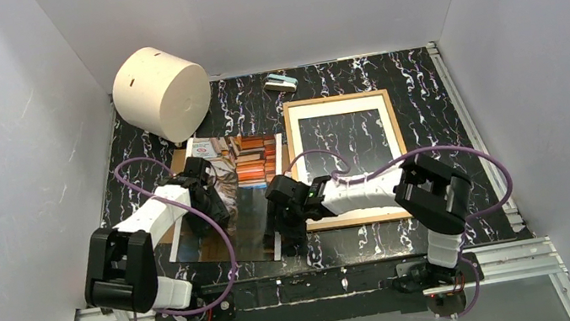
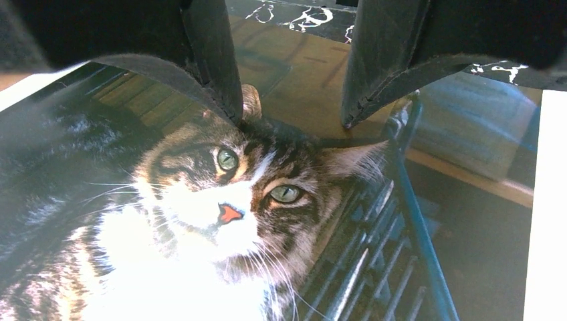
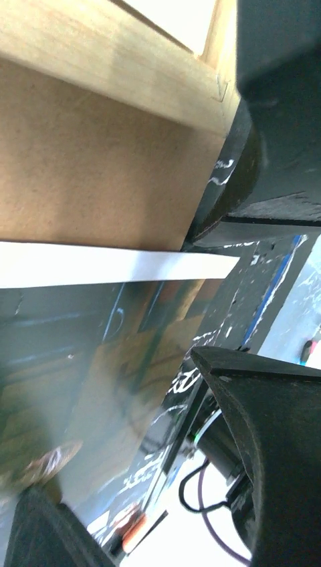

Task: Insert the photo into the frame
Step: Pick up the photo at the center of the board.

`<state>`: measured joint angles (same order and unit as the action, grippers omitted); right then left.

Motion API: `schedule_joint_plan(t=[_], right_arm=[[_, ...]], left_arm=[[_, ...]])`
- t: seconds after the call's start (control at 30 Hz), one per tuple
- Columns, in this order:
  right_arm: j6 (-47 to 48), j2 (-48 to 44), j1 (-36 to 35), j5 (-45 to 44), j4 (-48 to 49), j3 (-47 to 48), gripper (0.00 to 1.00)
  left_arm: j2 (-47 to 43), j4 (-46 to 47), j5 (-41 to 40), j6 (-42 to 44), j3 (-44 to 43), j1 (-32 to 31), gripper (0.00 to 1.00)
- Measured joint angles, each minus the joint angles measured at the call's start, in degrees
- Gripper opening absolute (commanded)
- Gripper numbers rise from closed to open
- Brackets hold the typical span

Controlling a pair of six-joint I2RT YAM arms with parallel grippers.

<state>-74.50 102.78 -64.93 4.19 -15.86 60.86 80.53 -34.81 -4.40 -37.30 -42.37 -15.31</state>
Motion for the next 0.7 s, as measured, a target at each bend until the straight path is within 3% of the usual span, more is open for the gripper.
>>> schedule_joint_plan(t=[0.5, 0.7], right_arm=[[-6.78, -2.69, -1.07, -3.8, 29.22, -13.31, 0.67], [-6.99, -2.62, 0.15, -5.99, 34.25, -13.79, 0.62]], left_arm=[[1.51, -0.22, -0.35, -3.96, 0.2, 0.15, 0.52], [1.51, -0.22, -0.39, -4.13, 0.2, 0.2, 0.52]])
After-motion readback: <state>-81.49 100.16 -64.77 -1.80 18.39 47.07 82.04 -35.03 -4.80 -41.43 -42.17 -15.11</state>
